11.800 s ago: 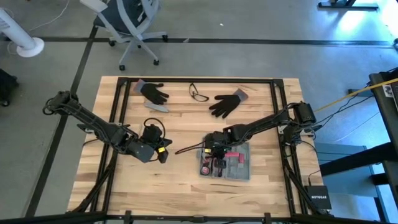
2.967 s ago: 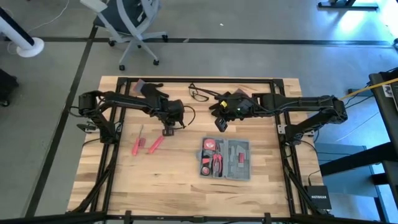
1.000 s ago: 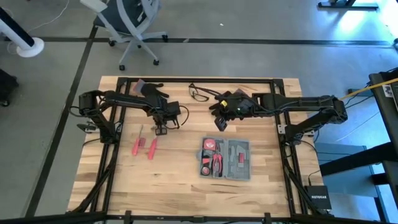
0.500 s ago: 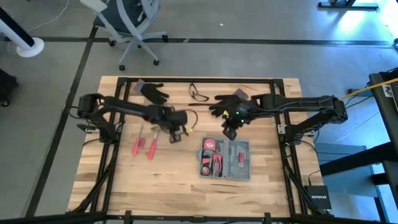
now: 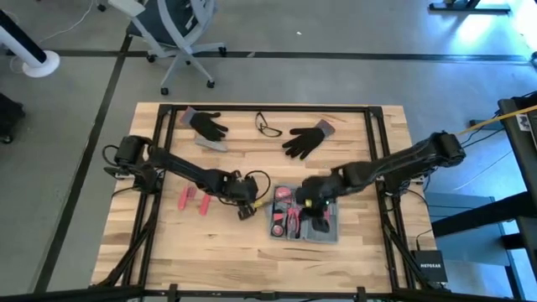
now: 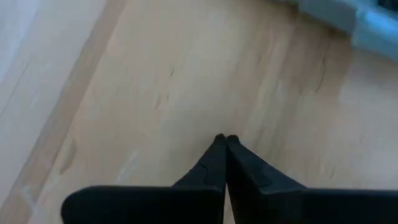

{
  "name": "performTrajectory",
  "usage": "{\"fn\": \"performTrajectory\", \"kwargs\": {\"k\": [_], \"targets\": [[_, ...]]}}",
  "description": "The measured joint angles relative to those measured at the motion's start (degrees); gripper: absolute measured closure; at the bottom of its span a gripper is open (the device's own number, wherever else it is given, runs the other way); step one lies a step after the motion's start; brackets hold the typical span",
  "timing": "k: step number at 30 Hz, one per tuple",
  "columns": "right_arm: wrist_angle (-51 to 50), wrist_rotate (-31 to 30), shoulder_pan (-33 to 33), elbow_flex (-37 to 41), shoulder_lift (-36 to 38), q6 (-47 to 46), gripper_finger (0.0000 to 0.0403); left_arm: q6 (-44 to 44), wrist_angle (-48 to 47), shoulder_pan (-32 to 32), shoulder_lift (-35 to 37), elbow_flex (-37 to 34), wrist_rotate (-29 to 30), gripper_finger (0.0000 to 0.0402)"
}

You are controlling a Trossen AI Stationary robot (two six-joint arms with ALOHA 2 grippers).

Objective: Prefit tool cases
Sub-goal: Remove the transparent flat screwdriver from the prefit tool case

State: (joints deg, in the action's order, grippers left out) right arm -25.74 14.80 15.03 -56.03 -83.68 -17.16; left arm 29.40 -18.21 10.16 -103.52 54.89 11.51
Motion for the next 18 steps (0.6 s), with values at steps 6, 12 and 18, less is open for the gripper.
{"fn": "performTrajectory", "kwargs": {"k": [6,12,18], "targets": [[2.5,1.5,1.2,0.0,-7.7,-11.0,0.0255,4.1,-5.9,1.0,0.6,0.2,-0.5,0.0401],[6.5,2.9,1.1,0.0,-10.9,-29.0,0.019,13.9,-6.4,0.1,0.8,0.0,-3.8,0.0402],[7.1,-2.4,1.2,0.0,-9.9,-42.4,0.0189,7.4,-2.3,0.7,-1.6,0.0,-4.8,0.0401]]}}
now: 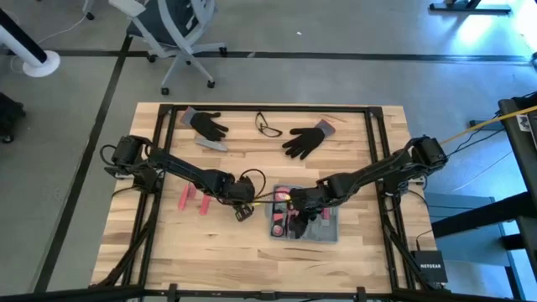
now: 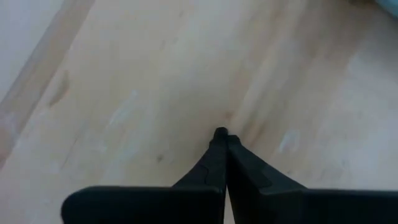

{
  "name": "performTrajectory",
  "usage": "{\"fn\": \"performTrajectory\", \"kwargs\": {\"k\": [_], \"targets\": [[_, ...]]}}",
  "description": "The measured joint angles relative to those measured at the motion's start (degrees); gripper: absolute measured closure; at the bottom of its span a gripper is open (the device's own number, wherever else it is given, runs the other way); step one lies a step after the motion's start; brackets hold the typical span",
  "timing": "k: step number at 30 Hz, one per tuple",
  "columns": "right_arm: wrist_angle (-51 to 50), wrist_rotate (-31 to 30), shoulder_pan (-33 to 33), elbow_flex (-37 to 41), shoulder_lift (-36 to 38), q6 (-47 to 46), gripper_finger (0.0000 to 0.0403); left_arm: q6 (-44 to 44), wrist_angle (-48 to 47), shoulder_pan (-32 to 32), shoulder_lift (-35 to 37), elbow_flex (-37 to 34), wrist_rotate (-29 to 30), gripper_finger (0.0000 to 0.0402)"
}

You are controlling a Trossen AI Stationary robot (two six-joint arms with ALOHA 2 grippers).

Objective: Prefit tool cases
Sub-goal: Remove the transparent flat screwdriver from the prefit tool case

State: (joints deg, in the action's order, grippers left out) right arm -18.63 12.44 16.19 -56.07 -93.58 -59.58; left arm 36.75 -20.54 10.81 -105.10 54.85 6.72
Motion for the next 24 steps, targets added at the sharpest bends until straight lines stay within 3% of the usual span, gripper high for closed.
{"fn": "performTrajectory", "kwargs": {"k": [5,10,24], "targets": [[-2.5,-4.7,0.0,0.0,0.5,-15.8,0.0205,-5.9,7.4,0.0,-2.6,0.1,-3.8,0.0401],[0.0,-11.4,1.9,0.0,0.5,-28.0,0.0221,-5.7,16.2,0.1,-3.4,-0.2,-4.4,0.0401],[-5.9,-13.3,6.1,0.0,0.5,-38.3,0.0231,-0.2,32.3,5.6,-8.3,-0.2,-2.6,0.0402]]}}
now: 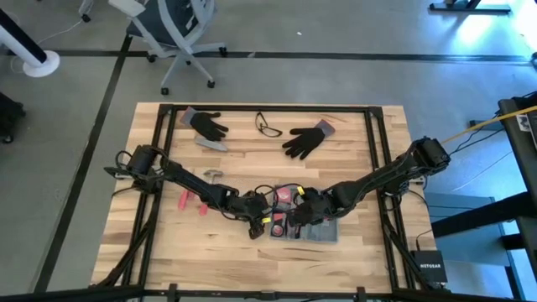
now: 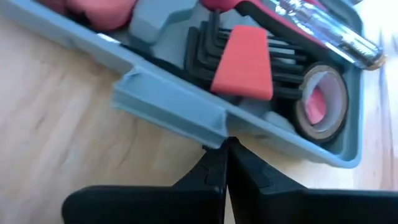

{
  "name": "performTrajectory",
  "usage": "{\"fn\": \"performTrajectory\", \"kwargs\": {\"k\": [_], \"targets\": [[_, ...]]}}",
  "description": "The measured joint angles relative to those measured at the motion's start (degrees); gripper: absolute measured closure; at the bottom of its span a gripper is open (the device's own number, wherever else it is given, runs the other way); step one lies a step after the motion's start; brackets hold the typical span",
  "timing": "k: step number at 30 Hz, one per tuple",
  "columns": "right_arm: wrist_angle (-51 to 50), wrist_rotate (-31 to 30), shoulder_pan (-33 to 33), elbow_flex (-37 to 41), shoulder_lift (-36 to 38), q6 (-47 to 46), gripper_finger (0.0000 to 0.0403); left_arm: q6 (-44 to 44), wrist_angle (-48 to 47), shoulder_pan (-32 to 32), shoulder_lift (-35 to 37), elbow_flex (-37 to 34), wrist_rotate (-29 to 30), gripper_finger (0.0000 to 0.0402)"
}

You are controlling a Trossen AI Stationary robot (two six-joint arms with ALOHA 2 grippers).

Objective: Prefit tool cases
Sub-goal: Remove the transparent flat screwdriver from the prefit tool case

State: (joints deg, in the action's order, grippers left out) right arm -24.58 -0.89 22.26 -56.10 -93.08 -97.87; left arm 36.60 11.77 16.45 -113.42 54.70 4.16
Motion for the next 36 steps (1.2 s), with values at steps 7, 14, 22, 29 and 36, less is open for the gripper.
{"fn": "performTrajectory", "kwargs": {"k": [7,14,22,29,36], "targets": [[-1.2,-0.2,0.2,0.0,-0.4,-0.5,0.0231,1.0,3.1,-1.1,-0.2,0.0,1.1,0.0402],[-0.2,0.2,0.2,0.0,-2.5,-0.5,0.0231,5.0,5.9,-0.5,-5.0,4.6,2.9,0.0402],[-2.9,0.4,0.2,0.0,-2.7,-0.7,0.0231,-3.9,1.9,0.4,-8.7,13.2,1.2,0.0402],[-4.3,-1.2,0.2,-0.4,-1.1,0.9,0.0231,-0.7,-1.0,-0.8,-8.6,13.6,1.0,0.0401],[-17.4,-2.3,0.3,-5.8,0.6,5.7,0.0231,-1.0,-1.8,-1.2,-8.5,13.5,0.8,0.0401]]}}
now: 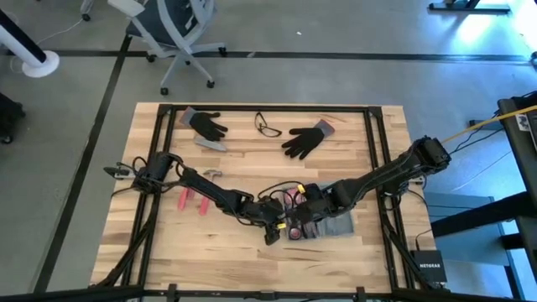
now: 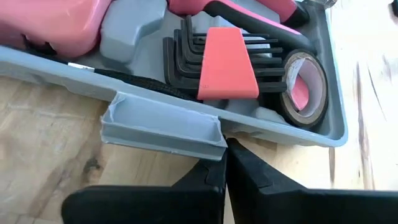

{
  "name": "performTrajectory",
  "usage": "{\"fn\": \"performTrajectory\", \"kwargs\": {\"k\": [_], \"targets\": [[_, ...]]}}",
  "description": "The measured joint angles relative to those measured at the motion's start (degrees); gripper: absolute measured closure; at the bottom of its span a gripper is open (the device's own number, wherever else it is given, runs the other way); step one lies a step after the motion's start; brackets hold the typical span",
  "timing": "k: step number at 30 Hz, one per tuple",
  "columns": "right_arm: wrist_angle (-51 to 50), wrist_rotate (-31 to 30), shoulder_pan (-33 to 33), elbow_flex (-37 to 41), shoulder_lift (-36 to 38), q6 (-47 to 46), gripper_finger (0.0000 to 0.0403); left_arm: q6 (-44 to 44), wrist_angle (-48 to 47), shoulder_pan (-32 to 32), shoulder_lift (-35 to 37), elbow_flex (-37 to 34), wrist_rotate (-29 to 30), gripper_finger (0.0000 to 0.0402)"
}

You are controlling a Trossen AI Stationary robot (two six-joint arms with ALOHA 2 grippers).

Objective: Prefit tool cases
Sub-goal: Remove the transparent flat screwdriver from the prefit tool case

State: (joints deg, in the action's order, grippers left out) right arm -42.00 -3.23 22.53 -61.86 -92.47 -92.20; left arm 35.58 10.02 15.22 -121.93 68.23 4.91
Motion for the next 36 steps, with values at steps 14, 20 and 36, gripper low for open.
{"fn": "performTrajectory", "kwargs": {"k": [14,20,36], "targets": [[-2.1,3.1,1.9,-0.3,-4.5,2.7,0.0231,0.1,-0.8,-1.1,0.1,0.0,-1.7,0.0401],[-2.6,1.8,1.8,-0.3,-7.2,2.8,0.0231,1.7,-0.9,-1.6,0.1,-0.1,-1.9,0.0401],[-3.2,0.5,1.9,-1.5,-10.5,11.1,0.0379,0.7,-4.1,-4.7,2.8,-0.3,-4.2,0.0401]]}}
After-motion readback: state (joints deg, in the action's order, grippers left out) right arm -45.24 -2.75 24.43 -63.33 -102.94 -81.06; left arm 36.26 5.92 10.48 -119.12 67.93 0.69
